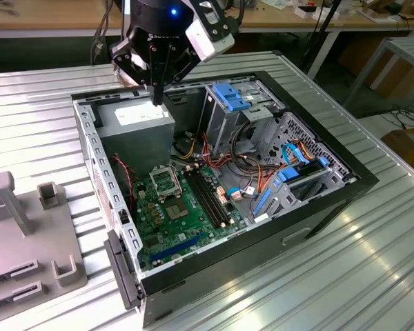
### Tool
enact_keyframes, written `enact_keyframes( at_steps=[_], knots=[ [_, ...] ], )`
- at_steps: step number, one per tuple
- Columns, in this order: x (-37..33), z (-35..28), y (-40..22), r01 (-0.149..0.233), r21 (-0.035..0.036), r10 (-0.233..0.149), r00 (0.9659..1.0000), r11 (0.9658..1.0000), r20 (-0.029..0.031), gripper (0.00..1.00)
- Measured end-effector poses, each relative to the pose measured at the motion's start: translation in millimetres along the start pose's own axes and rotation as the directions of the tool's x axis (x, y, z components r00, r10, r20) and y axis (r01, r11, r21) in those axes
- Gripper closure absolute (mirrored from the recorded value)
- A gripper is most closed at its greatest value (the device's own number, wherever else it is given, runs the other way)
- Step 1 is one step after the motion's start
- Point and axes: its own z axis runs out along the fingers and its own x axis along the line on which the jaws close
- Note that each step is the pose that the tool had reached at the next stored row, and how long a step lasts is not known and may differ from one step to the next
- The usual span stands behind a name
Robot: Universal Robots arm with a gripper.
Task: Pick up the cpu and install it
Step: 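Reach for the cpu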
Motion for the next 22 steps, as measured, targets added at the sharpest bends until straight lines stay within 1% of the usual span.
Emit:
enact_keyframes(
  at_steps=[14,22],
  knots=[
    [4.6,-0.1,-0.4,0.000,0.0000,0.000,1.0000,1.0000,0.0000,0.89],
    [5.8,-0.2,-0.4,0.000,0.0001,0.000,1.0000,1.0000,0.0000,0.89]
  ],
)
